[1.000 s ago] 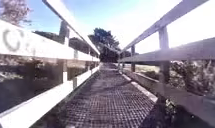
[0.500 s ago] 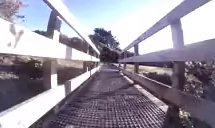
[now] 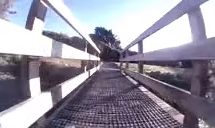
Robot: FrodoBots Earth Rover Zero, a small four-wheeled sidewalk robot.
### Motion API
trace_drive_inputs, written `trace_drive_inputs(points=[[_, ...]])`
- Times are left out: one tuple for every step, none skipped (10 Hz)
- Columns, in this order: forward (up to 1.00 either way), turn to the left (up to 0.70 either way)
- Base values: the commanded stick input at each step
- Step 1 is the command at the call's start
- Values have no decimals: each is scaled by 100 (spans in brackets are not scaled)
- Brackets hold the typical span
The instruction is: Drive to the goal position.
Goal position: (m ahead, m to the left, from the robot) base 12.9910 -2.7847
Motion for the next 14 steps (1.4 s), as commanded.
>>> trace_drive_inputs(points=[[70,-5],[70,0],[70,0],[70,0],[70,0],[70,0],[70,0],[70,0],[70,0],[70,0],[70,0],[70,0],[70,0],[70,-2]])
